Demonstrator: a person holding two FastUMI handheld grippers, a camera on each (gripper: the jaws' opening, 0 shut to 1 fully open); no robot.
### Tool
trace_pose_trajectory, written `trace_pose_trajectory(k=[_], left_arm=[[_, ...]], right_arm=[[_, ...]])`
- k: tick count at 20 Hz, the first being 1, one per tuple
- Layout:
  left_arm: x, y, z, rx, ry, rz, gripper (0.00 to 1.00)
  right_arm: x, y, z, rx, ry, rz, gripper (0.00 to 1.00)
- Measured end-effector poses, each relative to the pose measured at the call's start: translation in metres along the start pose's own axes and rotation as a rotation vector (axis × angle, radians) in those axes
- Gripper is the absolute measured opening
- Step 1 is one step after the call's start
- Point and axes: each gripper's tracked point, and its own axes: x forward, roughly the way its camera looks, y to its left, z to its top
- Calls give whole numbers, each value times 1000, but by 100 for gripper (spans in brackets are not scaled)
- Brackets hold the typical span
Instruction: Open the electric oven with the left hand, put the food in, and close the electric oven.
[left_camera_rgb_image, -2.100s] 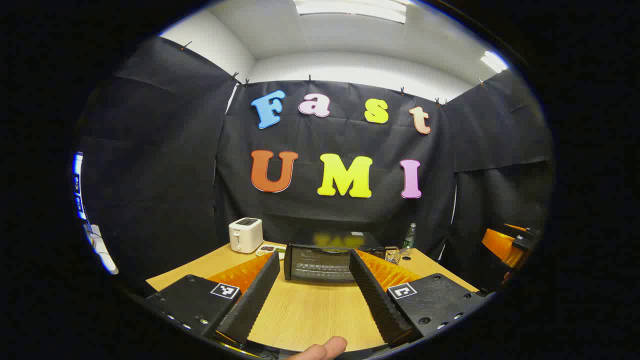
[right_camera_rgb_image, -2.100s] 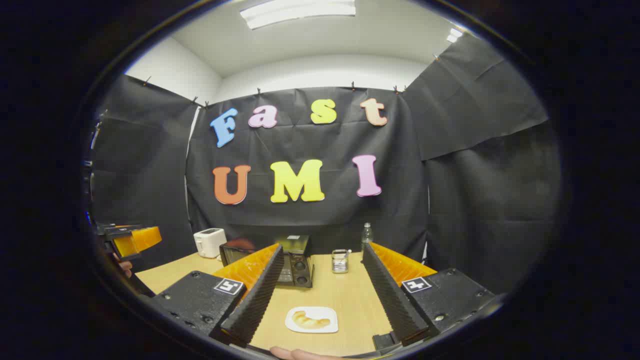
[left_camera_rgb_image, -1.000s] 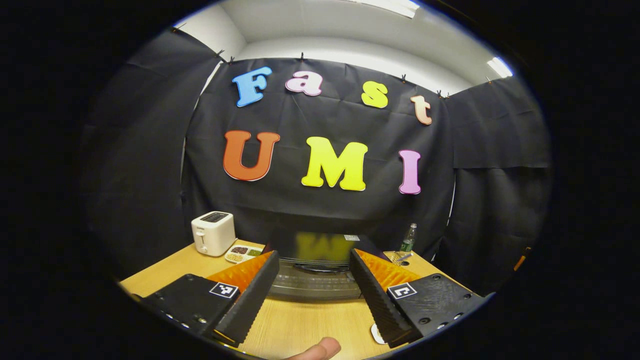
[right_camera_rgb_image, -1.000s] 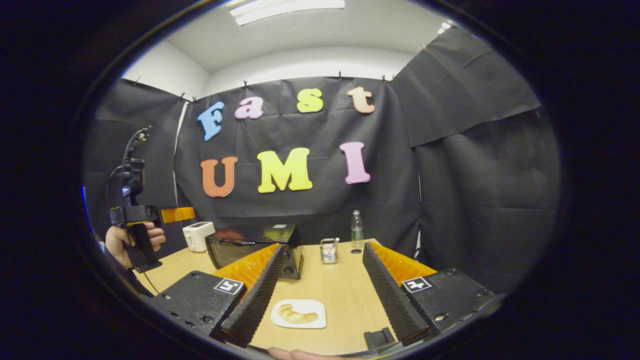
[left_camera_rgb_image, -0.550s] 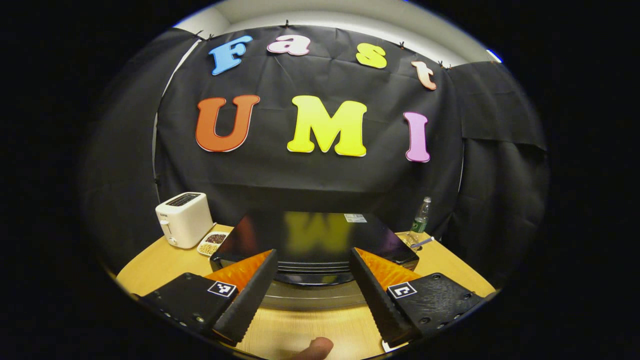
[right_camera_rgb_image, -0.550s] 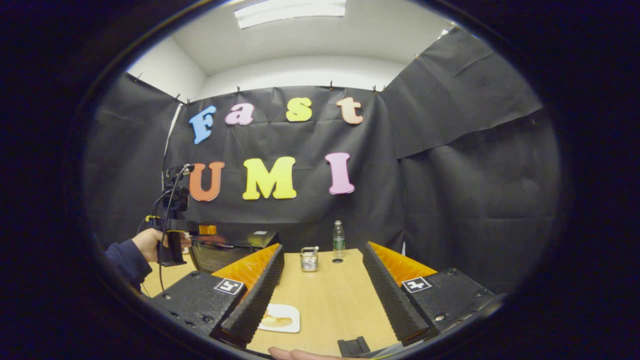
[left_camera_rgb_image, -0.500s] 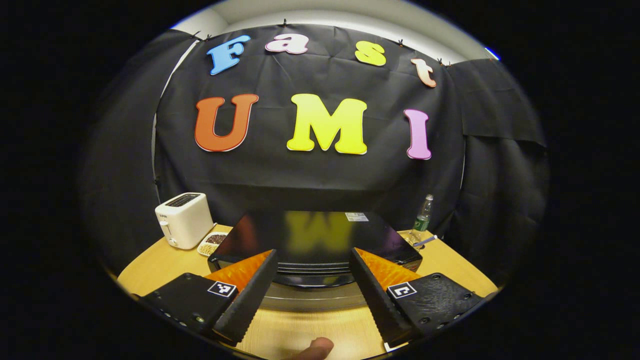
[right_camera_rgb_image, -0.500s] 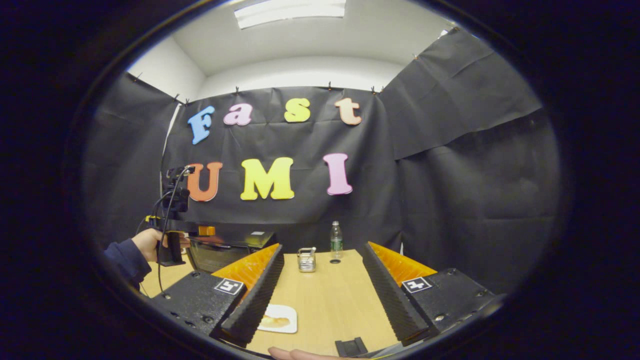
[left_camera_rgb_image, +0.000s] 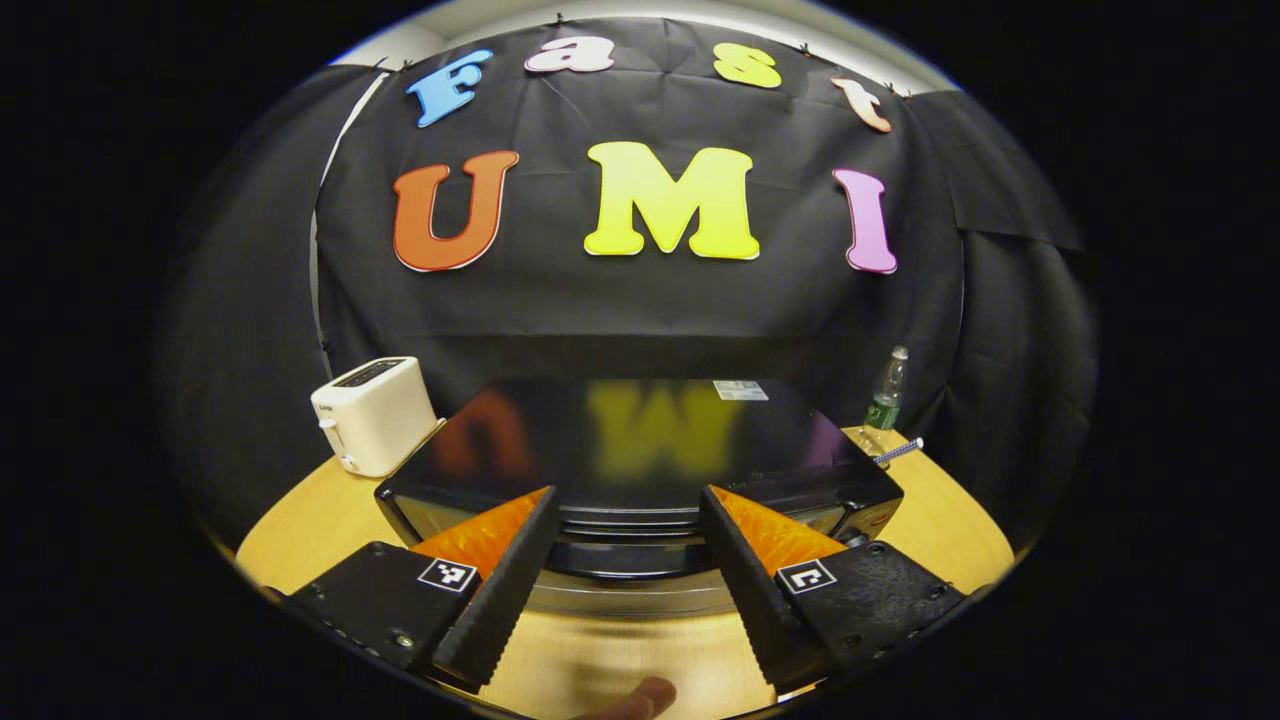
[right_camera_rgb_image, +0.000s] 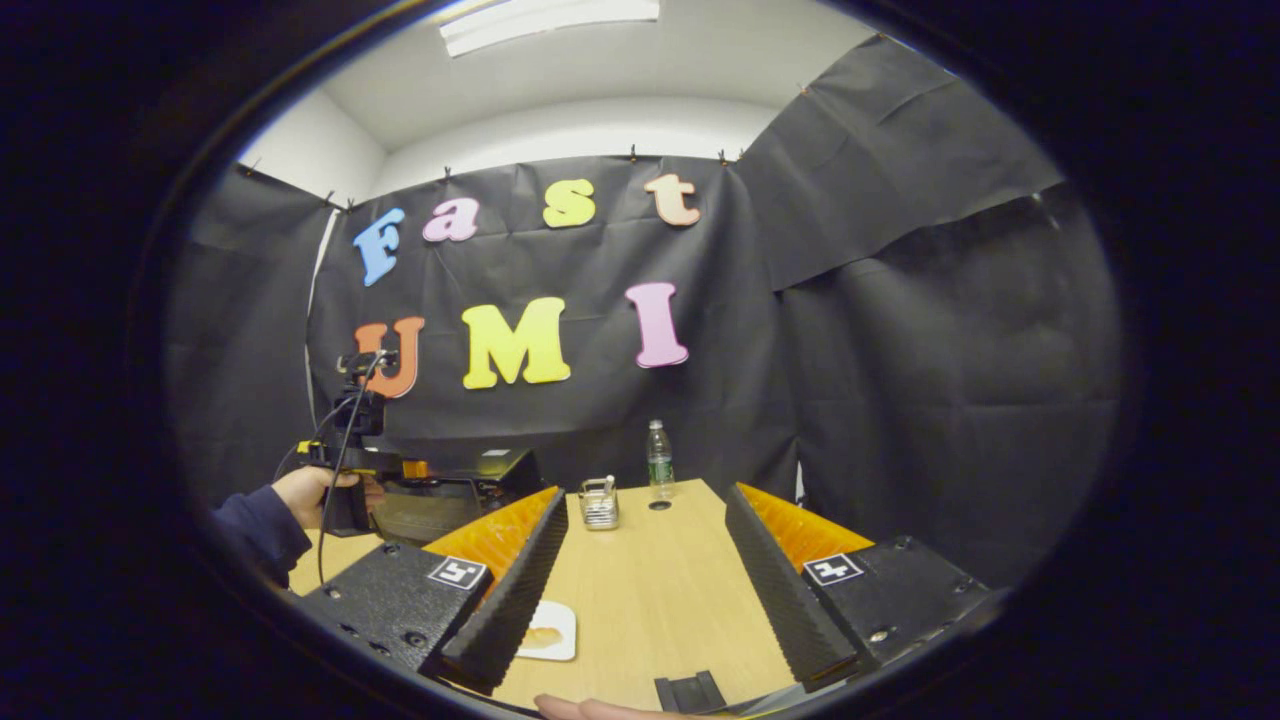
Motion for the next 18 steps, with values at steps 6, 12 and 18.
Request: trace_pose_trajectory(k=[6, 12, 18], left_arm=[[-16, 0, -11, -30, -35, -43, 95], [-58, 0, -39, -19, 41, -32, 95], [-89, -3, -77, -19, 85, -30, 95]], right_arm=[[-7, 5, 1, -11, -3, 17, 96], [-11, 12, -3, -14, 8, 31, 96], [-10, 14, -3, -14, 5, 40, 96]])
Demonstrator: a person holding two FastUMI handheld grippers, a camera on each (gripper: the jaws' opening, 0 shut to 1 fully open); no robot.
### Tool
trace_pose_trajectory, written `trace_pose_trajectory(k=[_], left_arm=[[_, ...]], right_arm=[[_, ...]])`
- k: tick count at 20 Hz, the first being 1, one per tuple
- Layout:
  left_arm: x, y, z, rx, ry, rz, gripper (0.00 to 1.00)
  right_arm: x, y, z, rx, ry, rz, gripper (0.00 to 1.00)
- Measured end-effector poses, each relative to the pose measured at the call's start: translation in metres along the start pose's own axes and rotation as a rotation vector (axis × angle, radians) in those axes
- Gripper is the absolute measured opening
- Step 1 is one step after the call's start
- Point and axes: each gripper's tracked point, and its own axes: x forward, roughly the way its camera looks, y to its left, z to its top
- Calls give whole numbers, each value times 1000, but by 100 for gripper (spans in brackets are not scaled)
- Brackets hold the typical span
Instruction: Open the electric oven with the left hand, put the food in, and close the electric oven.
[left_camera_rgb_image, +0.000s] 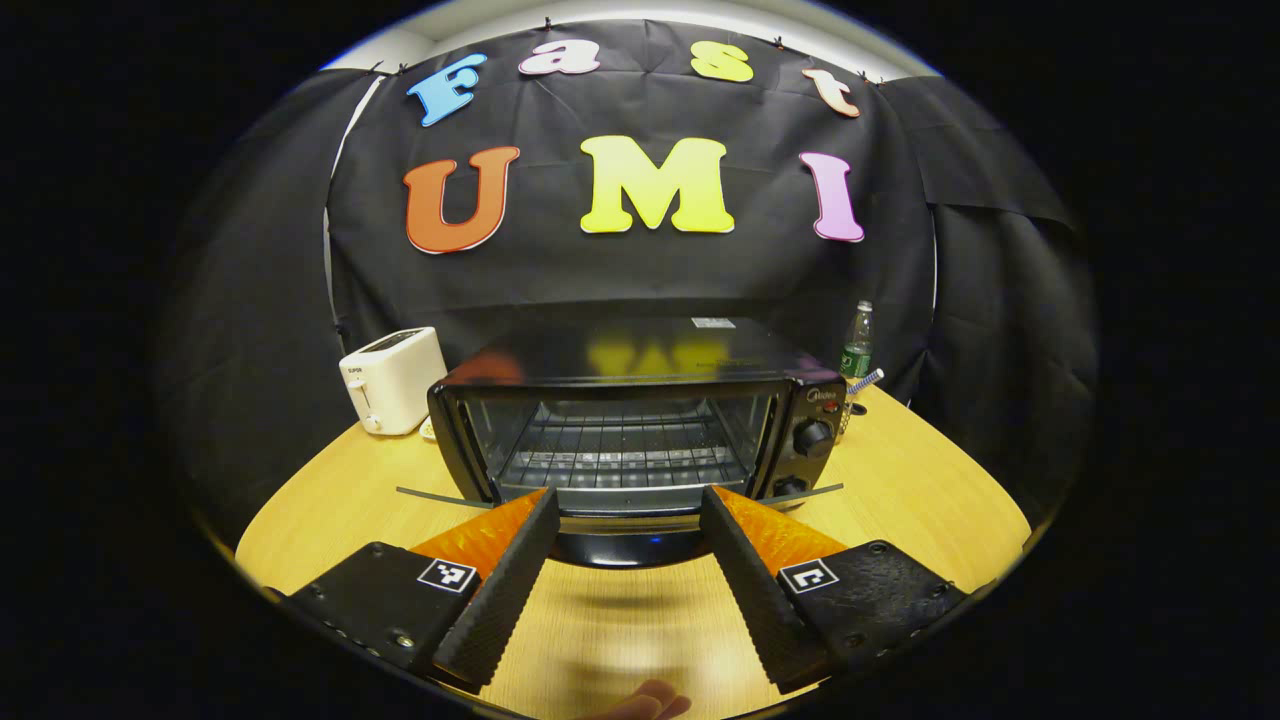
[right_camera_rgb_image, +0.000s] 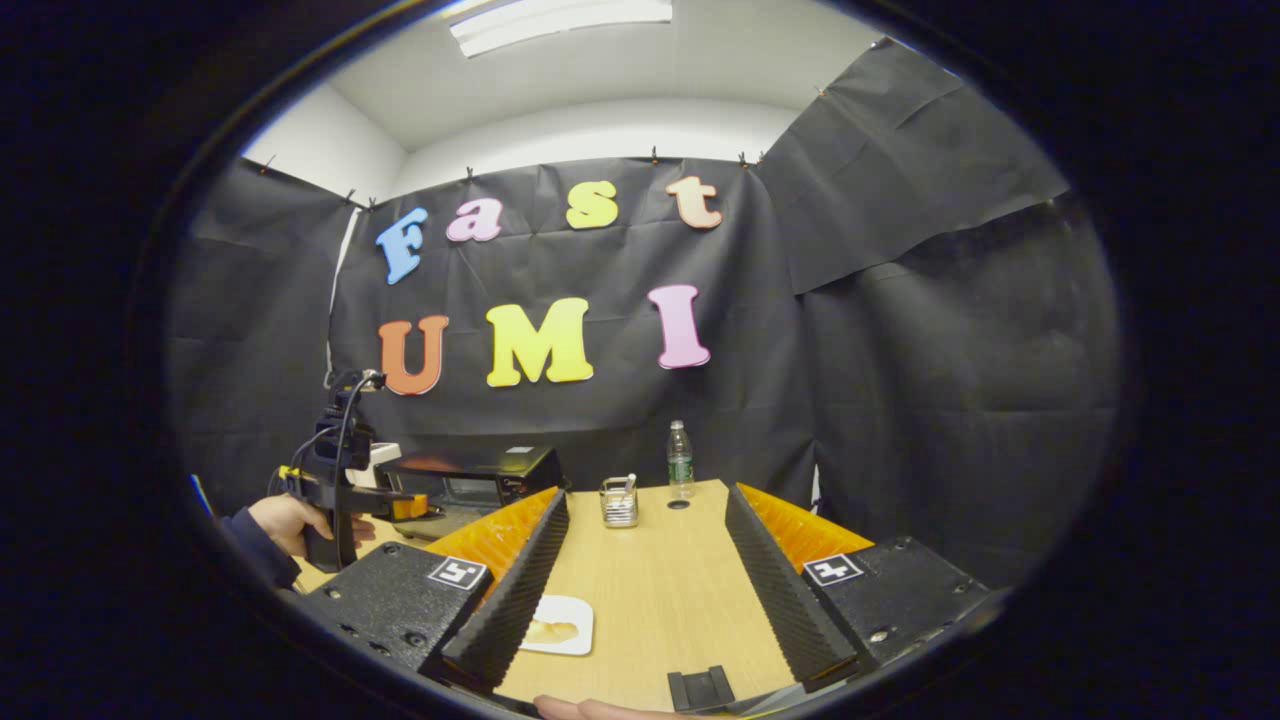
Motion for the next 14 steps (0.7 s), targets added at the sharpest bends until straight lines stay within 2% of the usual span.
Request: trace_pose_trajectory(k=[14], left_arm=[[-25, -7, -79, -44, 87, 6, 94]], right_arm=[[8, 1, -11, 14, 33, -3, 96]])
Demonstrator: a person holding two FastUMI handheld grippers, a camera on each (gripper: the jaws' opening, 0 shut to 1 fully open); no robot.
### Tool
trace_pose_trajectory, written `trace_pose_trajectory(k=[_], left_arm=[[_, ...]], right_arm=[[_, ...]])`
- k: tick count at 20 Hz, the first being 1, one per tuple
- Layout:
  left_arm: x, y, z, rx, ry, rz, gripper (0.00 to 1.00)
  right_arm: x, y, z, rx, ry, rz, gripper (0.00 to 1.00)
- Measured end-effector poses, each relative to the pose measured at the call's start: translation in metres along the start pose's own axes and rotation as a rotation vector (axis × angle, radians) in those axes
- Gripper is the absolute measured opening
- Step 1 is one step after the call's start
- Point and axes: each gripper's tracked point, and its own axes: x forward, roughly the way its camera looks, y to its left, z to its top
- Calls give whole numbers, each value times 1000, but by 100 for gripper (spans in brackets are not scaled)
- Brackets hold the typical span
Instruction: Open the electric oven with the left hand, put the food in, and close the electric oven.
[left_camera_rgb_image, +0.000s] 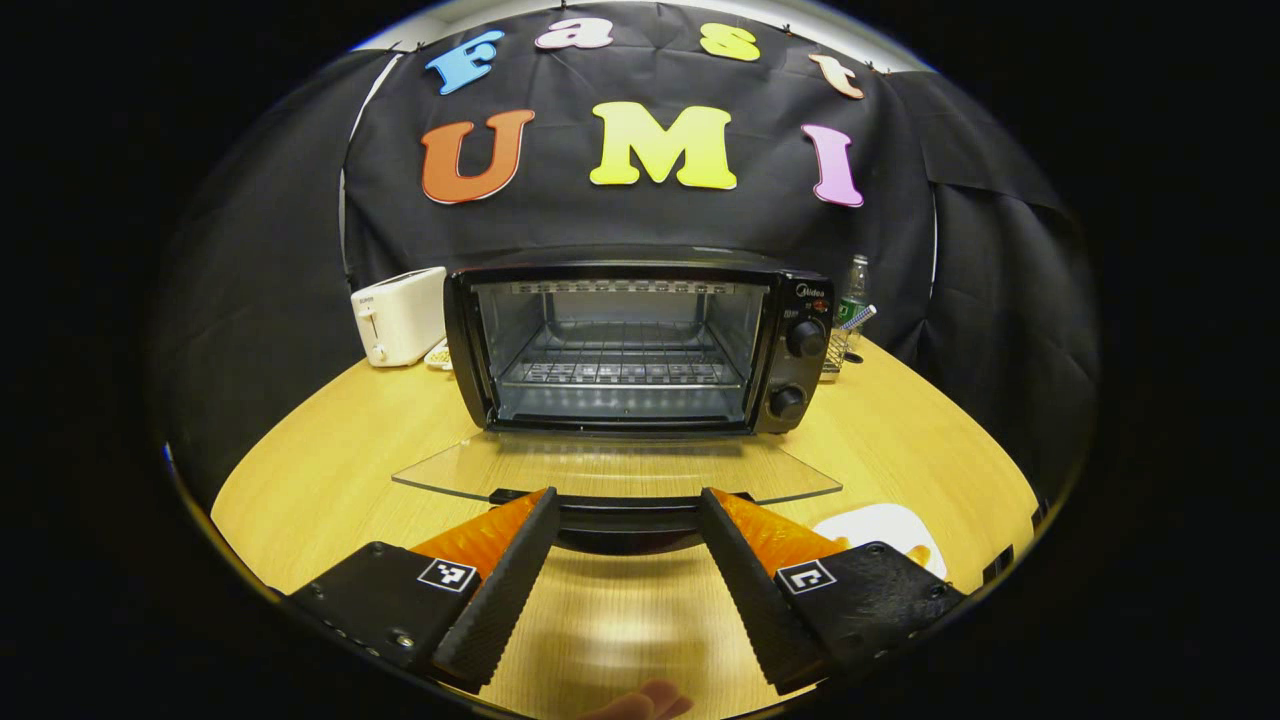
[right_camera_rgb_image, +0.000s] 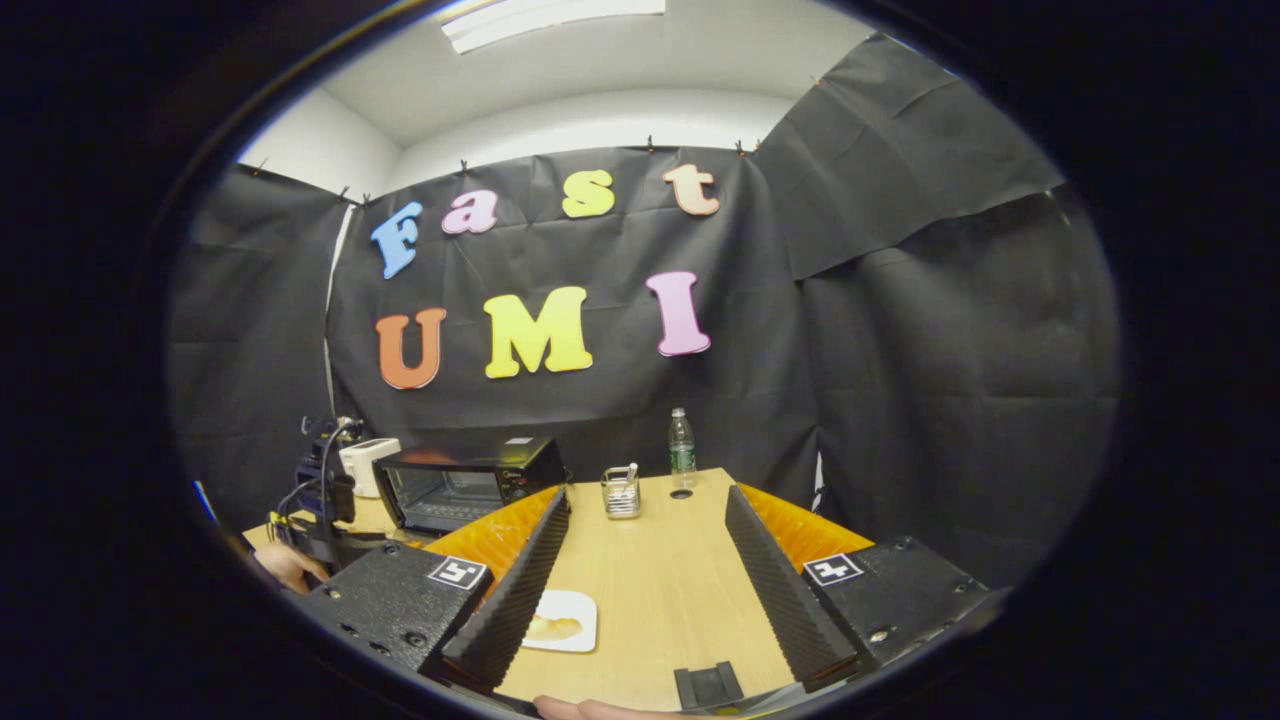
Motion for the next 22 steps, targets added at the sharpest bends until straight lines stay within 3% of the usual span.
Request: trace_pose_trajectory(k=[5, 10, 16, 22], left_arm=[[13, 1, -43, -97, 136, 7, 92], [14, 17, -36, -69, 74, 53, 92], [-32, 35, 8, -59, -109, 37, 92], [-138, 49, 91, -14, -373, 55, 92]], right_arm=[[4, 6, -7, -12, 18, 3, 96], [11, 12, -17, -29, 37, 3, 96], [31, 33, -48, -71, 91, 29, 96], [62, 65, -97, -101, 180, 71, 100]])
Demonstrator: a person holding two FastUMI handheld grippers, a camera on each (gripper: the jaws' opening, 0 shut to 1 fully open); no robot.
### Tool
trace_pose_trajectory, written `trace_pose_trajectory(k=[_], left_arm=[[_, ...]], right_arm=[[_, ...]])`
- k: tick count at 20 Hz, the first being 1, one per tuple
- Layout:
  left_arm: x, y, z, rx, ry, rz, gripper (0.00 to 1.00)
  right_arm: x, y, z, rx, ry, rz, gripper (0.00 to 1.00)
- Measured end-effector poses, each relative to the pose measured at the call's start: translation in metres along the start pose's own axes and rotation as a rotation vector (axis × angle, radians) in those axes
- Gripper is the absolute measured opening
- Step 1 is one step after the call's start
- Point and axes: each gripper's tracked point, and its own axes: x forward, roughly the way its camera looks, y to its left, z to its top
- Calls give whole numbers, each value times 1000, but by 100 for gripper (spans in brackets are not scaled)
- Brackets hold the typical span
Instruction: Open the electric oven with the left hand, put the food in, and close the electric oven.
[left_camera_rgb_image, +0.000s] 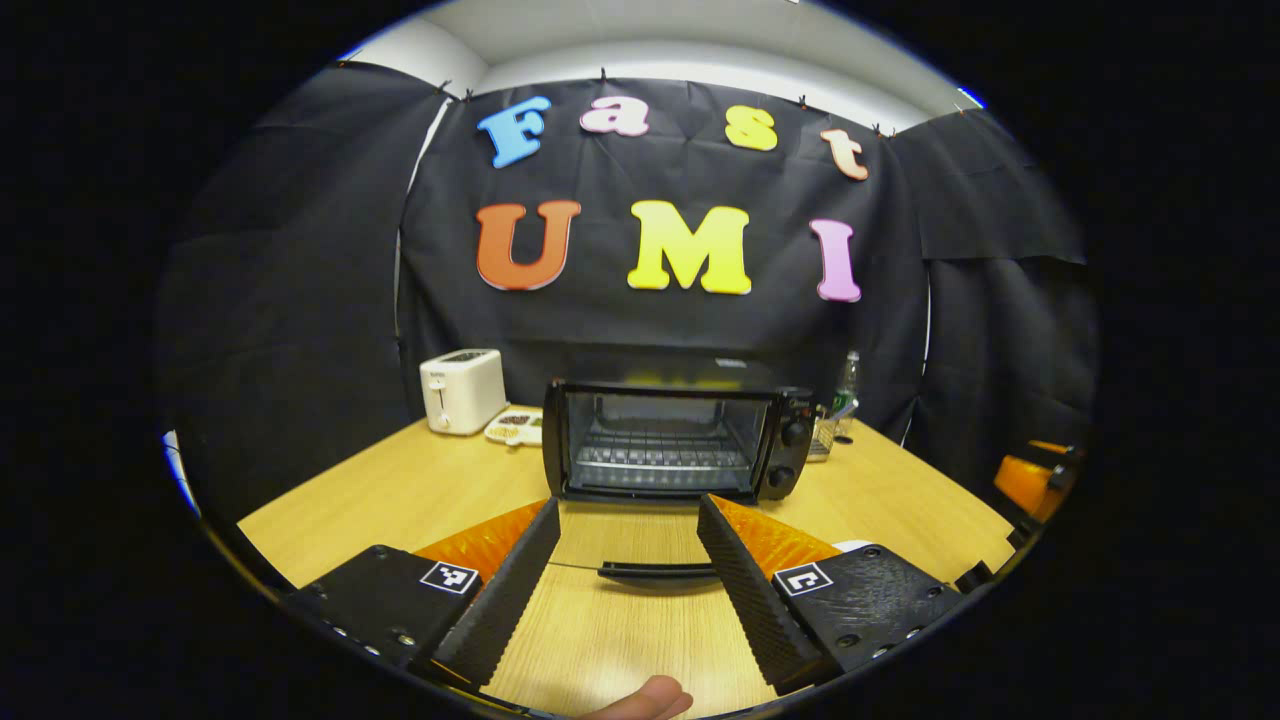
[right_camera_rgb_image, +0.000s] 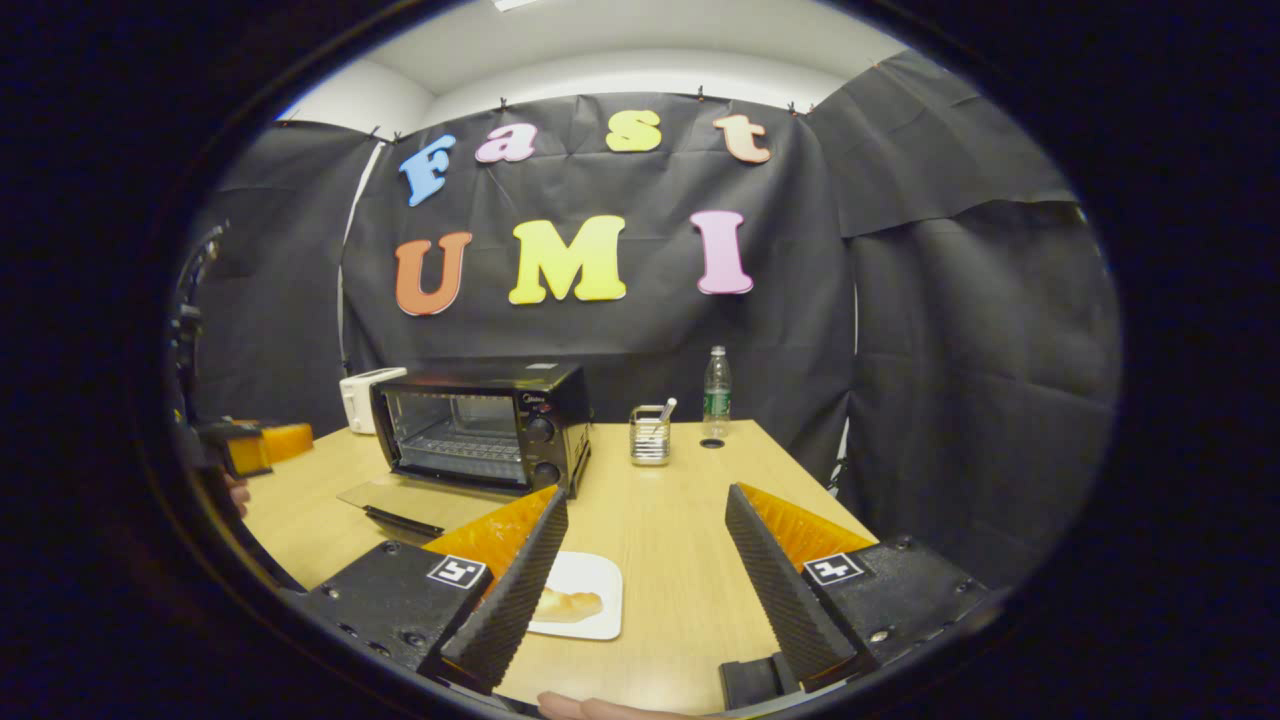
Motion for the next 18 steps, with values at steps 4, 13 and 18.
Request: trace_pose_trajectory(k=[4, 13, 18], left_arm=[[-53, 19, 55, 47, -119, 61, 92], [-129, 12, 92, 44, -218, -69, 92], [-132, 24, 77, 77, -201, -3, 92]], right_arm=[[25, 25, -19, -88, 41, 62, 100], [69, 82, -117, -198, 353, 300, 99], [81, 95, -141, -246, 453, 342, 94]])
